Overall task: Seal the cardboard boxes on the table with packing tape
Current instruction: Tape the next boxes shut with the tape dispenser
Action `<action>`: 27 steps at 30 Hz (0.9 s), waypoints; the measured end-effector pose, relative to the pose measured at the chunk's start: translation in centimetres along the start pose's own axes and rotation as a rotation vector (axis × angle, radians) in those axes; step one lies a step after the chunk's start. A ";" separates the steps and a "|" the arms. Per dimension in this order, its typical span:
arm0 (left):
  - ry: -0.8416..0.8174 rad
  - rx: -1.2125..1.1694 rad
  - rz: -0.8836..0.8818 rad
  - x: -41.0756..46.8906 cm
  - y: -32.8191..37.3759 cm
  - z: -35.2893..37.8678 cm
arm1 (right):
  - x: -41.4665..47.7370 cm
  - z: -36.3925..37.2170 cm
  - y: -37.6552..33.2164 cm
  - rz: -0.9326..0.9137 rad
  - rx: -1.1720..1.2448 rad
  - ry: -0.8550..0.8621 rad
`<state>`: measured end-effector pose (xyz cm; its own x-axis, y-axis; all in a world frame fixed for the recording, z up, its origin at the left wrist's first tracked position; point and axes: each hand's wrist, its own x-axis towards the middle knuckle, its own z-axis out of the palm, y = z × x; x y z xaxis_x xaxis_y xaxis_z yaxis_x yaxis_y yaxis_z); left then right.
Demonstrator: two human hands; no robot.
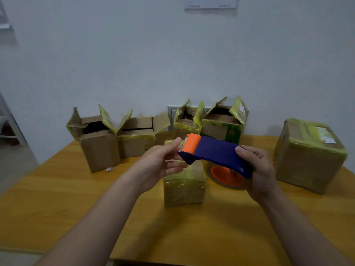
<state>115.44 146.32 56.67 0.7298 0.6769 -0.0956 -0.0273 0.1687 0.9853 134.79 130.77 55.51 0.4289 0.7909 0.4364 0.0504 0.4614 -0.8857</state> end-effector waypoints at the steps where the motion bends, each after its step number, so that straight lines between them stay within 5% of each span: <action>1: -0.056 -0.083 -0.037 -0.2 0.3 0.3 | 0.1 0.2 -0.1 -0.005 0.017 -0.015; 5: -0.123 -0.416 -0.129 -0.7 0.2 0.4 | 0.5 0.9 -0.4 -0.025 0.072 -0.038; 10: -0.128 -0.522 -0.157 -0.7 -0.9 -0.5 | 0.6 1.3 -0.3 -0.011 0.072 -0.095; 16: -0.136 -0.285 -0.166 -0.6 -1.0 -1.0 | 0.9 0.7 0.2 0.028 0.057 -0.131; 22: 0.086 0.168 0.035 0.0 -0.7 -1.7 | 1.1 -0.4 0.7 0.056 -0.069 -0.130; 27: 0.224 0.178 0.093 -0.4 -1.0 -2.2 | 1.1 -1.4 0.3 0.078 -0.118 -0.088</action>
<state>113.73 147.47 55.43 0.5600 0.8284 -0.0130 0.0476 -0.0165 0.9987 136.55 131.21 55.50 0.3554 0.8570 0.3732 0.1283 0.3508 -0.9276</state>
